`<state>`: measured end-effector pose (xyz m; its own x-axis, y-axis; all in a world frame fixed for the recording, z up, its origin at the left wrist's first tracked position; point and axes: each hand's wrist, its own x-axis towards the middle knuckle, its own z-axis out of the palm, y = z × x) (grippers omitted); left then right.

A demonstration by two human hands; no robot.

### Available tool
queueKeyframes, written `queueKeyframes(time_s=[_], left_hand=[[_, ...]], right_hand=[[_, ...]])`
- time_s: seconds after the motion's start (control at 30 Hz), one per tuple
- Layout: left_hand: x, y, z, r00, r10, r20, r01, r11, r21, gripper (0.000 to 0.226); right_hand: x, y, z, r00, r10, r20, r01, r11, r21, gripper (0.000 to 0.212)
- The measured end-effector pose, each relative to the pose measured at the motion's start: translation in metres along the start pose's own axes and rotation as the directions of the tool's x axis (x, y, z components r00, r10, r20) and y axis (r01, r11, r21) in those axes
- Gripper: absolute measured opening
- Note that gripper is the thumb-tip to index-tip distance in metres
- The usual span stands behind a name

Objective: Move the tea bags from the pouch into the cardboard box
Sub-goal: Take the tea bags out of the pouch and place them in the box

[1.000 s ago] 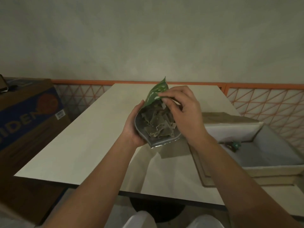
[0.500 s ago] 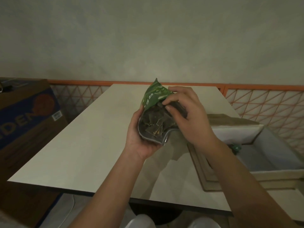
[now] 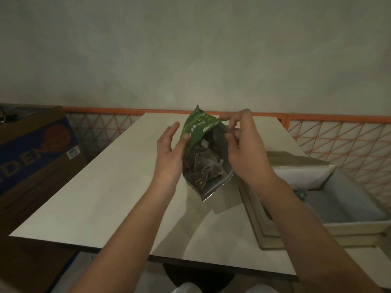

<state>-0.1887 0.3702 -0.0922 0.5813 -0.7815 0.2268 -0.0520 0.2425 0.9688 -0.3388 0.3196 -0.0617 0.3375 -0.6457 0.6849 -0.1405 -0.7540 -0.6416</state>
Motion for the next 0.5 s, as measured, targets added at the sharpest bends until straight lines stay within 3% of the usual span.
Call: queueKeyframes(time_s=[0.07,0.17,0.37,0.5], left_hand=[[0.004,0.017,-0.003,0.965,0.237,0.114,-0.243,0.969,0.038,0.033],[0.009,0.036,-0.003,0.865,0.396,0.307,-0.461,0.869,0.180,0.033],[0.025,0.040,0.002,0.770,0.553,0.318,-0.637,0.645,0.422,0.023],[0.029,0.044,0.006,0.739,0.536,0.408,-0.671,0.532,0.517,0.025]], right_hand=[[0.006,-0.003,0.002,0.999,0.039,0.006,-0.040,0.994,0.100,0.046],[0.012,-0.009,0.004,0.999,0.038,-0.036,-0.033,0.992,0.123,0.043],[0.011,0.001,0.007,0.992,0.017,-0.122,-0.013,0.999,0.038,0.042],[0.002,0.011,0.006,0.989,-0.002,-0.146,0.010,0.998,0.056,0.045]])
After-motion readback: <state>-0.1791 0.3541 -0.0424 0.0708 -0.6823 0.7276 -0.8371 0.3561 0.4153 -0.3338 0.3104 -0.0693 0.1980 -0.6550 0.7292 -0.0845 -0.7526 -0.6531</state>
